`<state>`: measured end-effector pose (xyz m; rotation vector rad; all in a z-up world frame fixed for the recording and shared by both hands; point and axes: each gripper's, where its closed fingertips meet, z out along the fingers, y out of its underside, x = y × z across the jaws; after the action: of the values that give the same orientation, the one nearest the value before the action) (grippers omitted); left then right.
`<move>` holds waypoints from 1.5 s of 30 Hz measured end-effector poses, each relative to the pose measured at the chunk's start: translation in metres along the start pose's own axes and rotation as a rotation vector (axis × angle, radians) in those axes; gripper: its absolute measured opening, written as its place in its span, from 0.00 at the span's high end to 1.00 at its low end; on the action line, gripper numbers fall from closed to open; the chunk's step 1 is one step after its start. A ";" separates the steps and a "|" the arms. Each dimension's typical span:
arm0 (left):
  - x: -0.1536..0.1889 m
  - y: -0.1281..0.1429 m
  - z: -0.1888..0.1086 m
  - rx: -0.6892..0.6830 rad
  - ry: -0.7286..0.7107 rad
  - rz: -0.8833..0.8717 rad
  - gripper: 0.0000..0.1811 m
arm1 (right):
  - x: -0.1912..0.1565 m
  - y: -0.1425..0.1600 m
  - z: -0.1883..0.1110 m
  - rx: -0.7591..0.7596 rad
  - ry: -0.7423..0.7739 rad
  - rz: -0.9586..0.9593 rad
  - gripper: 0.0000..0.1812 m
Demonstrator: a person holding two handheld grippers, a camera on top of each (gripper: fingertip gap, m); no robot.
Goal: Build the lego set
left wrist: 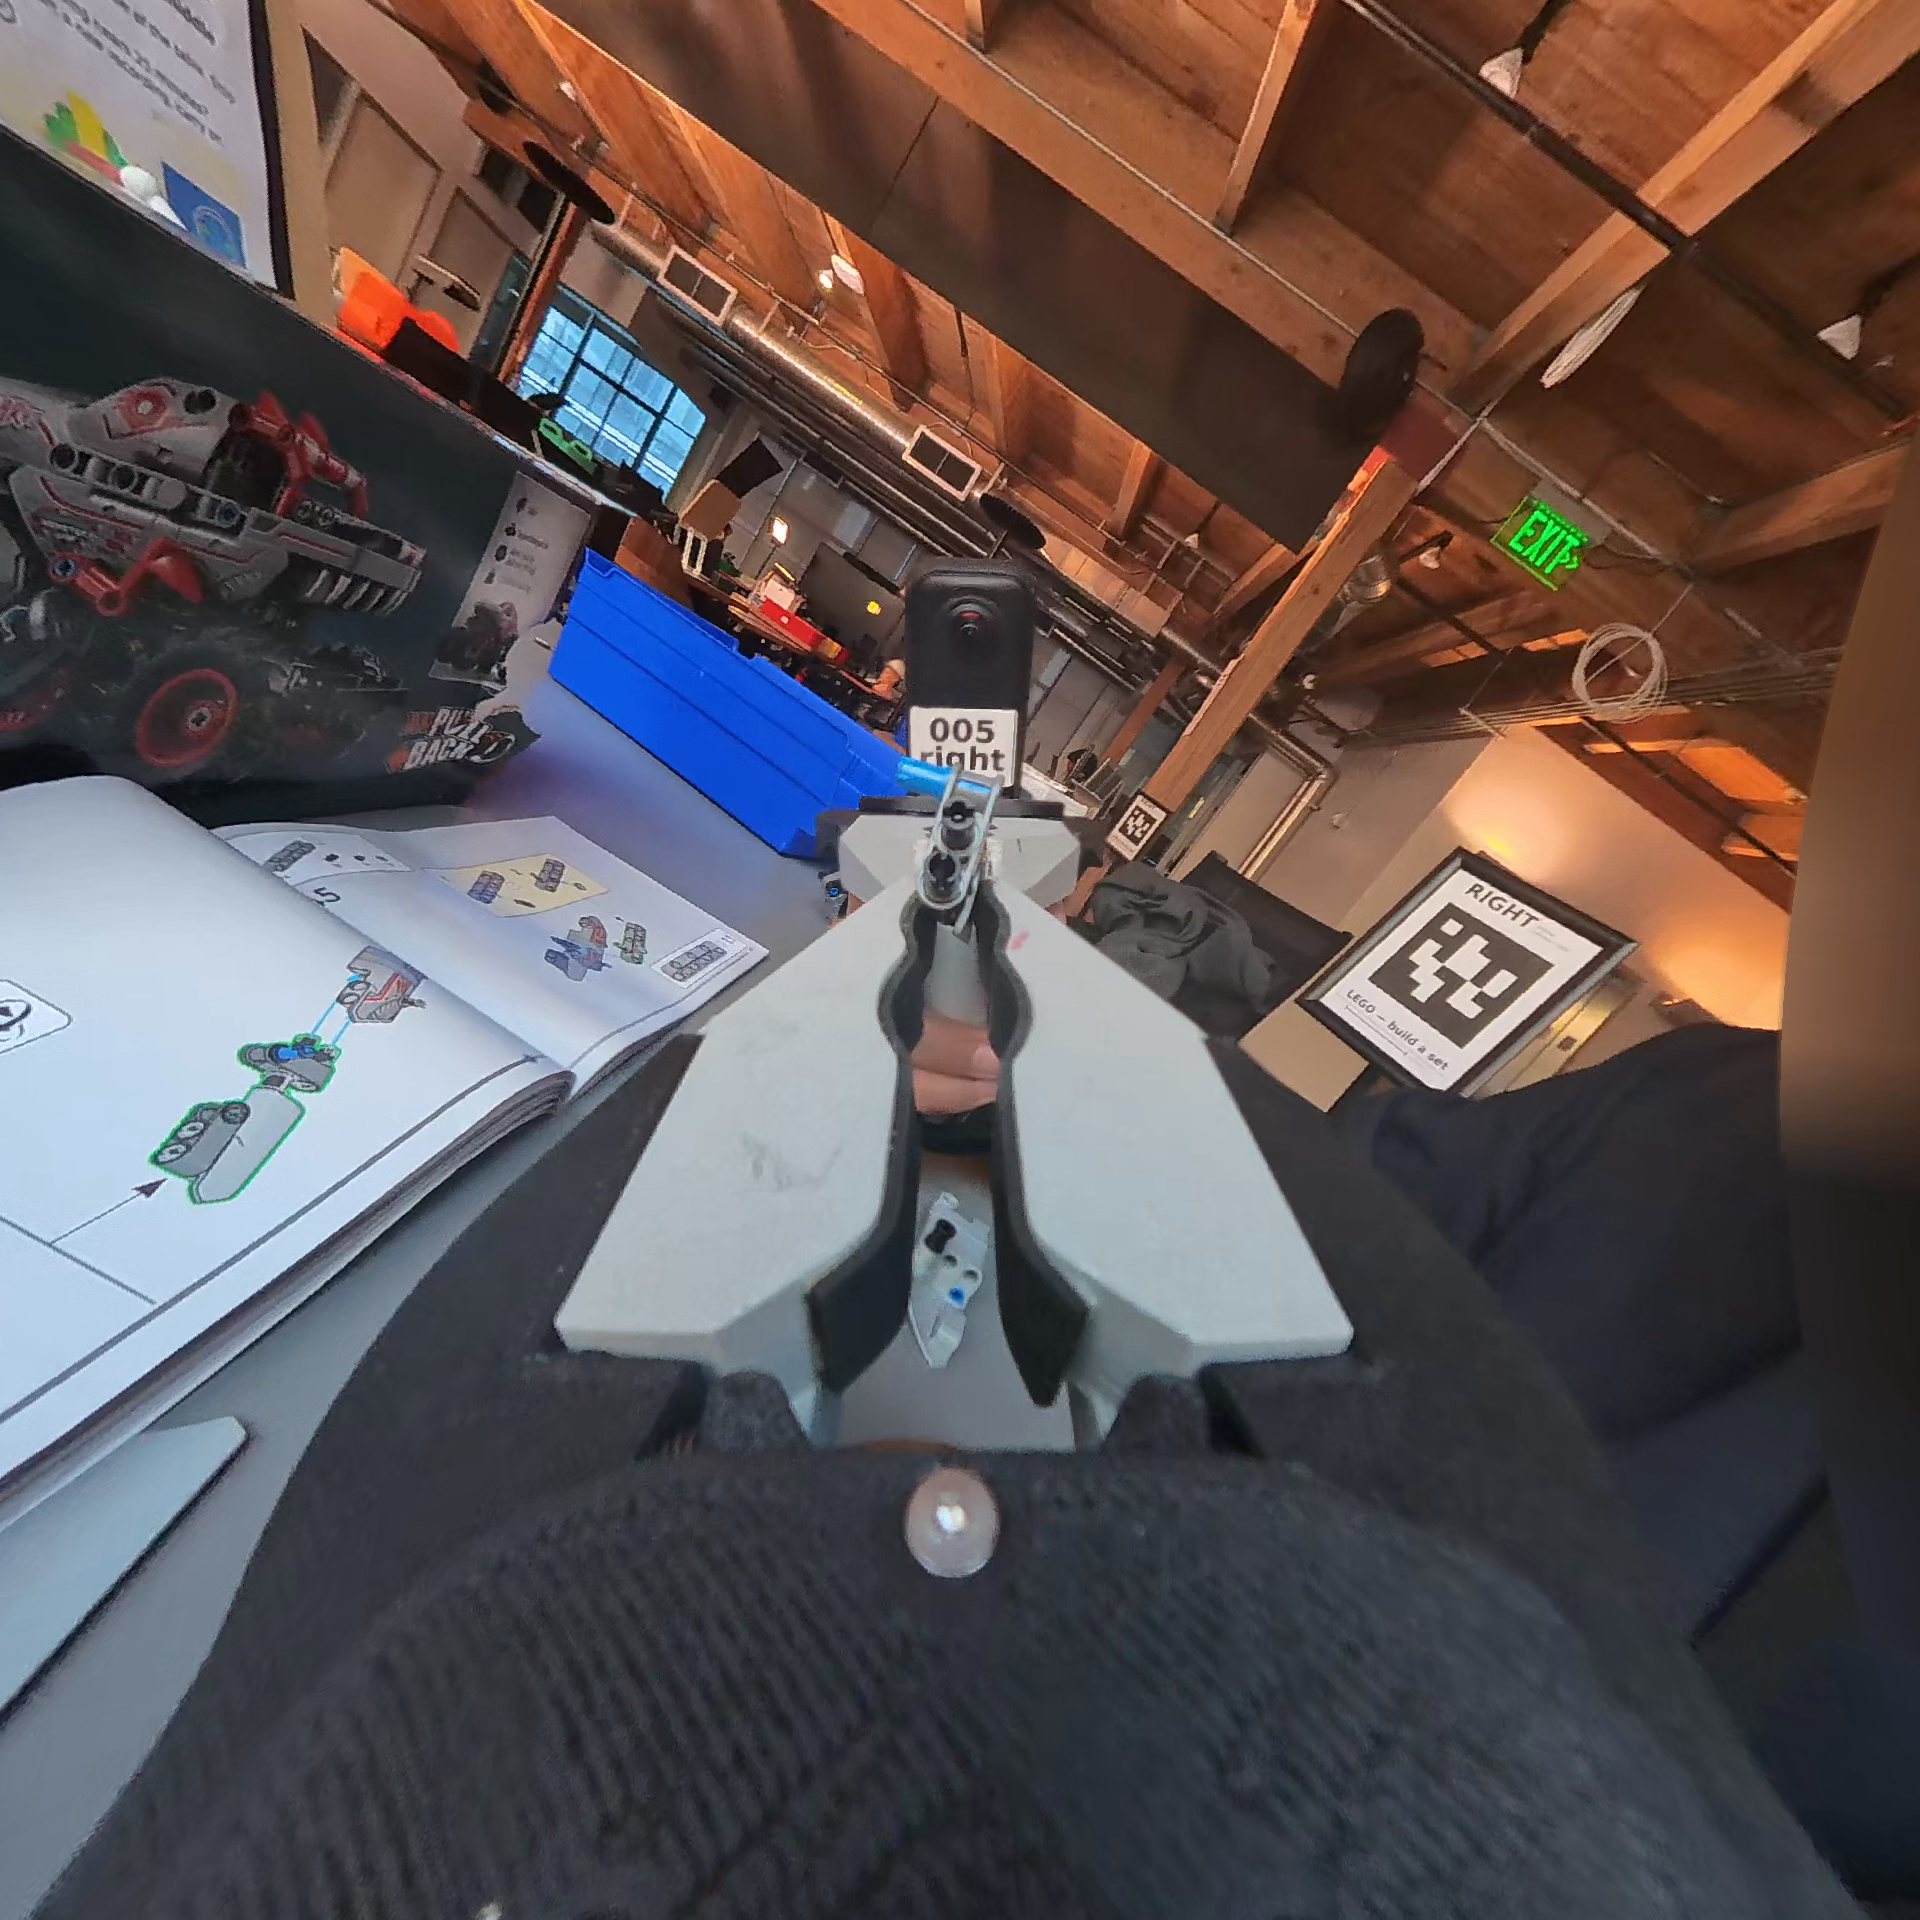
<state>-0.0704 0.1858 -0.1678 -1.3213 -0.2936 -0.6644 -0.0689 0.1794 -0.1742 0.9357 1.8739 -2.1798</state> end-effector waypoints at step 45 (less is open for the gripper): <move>-0.033 0.038 -0.005 -0.386 -0.122 -0.041 0.82 | 0.029 0.018 -0.024 -0.202 0.165 -0.026 0.97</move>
<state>-0.0746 0.1941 -0.2177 -1.7327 -0.3008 -0.6986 -0.0750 0.2060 -0.2052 1.0839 2.1429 -1.9329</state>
